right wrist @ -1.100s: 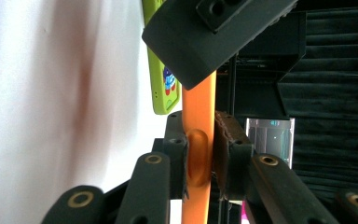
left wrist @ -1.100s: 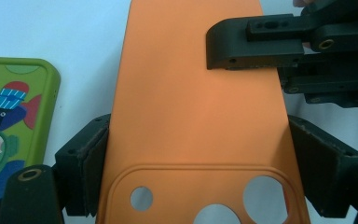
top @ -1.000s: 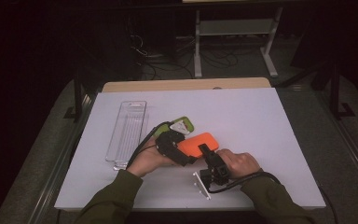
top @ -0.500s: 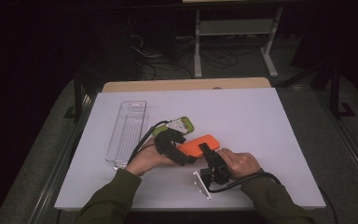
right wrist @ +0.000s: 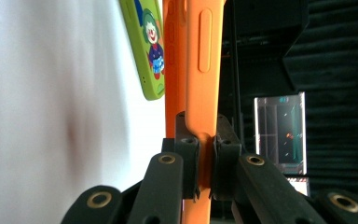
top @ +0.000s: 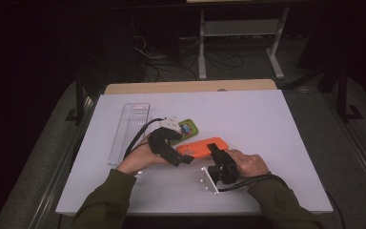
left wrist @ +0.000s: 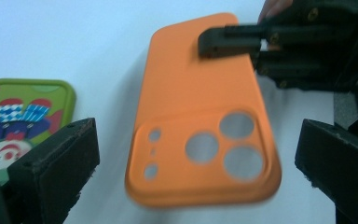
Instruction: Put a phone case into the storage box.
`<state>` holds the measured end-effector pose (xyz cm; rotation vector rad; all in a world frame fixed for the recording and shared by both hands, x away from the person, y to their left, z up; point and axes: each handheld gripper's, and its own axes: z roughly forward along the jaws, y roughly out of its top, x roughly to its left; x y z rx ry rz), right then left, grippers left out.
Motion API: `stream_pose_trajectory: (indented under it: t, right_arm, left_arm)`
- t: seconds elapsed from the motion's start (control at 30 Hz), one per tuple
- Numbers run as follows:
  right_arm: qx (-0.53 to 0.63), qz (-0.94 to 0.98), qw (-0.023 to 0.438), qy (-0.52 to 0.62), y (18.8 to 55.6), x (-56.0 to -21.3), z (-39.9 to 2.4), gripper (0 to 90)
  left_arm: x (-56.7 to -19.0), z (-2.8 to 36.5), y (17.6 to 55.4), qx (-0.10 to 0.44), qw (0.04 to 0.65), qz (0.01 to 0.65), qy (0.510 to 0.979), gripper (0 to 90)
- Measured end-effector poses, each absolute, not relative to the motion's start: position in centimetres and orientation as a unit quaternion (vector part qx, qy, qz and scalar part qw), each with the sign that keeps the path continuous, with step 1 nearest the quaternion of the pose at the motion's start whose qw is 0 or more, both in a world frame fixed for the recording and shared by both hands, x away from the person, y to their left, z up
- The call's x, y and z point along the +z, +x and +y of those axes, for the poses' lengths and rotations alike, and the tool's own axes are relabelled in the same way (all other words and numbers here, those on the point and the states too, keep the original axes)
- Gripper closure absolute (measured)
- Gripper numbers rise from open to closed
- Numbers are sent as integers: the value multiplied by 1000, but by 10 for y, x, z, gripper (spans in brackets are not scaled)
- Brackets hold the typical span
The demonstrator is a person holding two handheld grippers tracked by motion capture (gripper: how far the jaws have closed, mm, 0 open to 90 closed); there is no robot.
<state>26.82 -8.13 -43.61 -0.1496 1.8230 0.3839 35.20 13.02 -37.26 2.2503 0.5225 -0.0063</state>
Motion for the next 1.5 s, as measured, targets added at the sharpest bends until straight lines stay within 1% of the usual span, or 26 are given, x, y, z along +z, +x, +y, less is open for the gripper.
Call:
stream_pose_trajectory:
  t: [0.13,0.23,0.3,0.37,0.47,0.57,0.63,0.77,1.0,1.2,1.23,1.3,1.37,1.5]
  right_arm:
    - [170,794,582,-40,271,-433,-84,830]
    - [177,812,556,-7,272,-433,-86,830]
    - [179,809,560,-13,276,-431,-88,829]
    - [189,817,544,11,278,-429,-90,829]
    - [199,820,535,32,280,-427,-92,829]
    - [205,825,524,49,282,-425,-93,829]
    - [217,826,516,66,283,-424,-93,829]
    - [220,833,500,85,286,-420,-95,828]
    - [264,837,454,154,289,-416,-98,828]
    - [281,838,430,184,294,-411,-103,828]
    - [286,838,425,189,295,-410,-104,828]
    - [300,839,405,206,297,-409,-106,828]
    - [301,840,397,212,299,-408,-108,828]
    - [330,834,366,248,302,-406,-111,828]
  left_arm:
    - [-373,135,353,-2,397,211,893,0]
    - [-373,137,354,3,395,212,894,0]
    - [-374,138,354,4,393,213,894,0]
    - [-374,139,355,3,390,215,895,0]
    - [-374,139,355,4,389,221,894,0]
    - [-375,141,358,15,386,212,898,0]
    - [-376,141,357,8,387,226,894,0]
    - [-376,142,358,10,385,231,894,0]
    - [-376,144,359,21,389,238,889,0]
    - [-376,145,361,30,383,233,894,0]
    - [-376,145,360,28,382,240,892,0]
    - [-376,146,361,29,379,237,894,0]
    - [-376,145,360,29,381,240,892,0]
    - [-376,145,360,33,382,237,893,0]
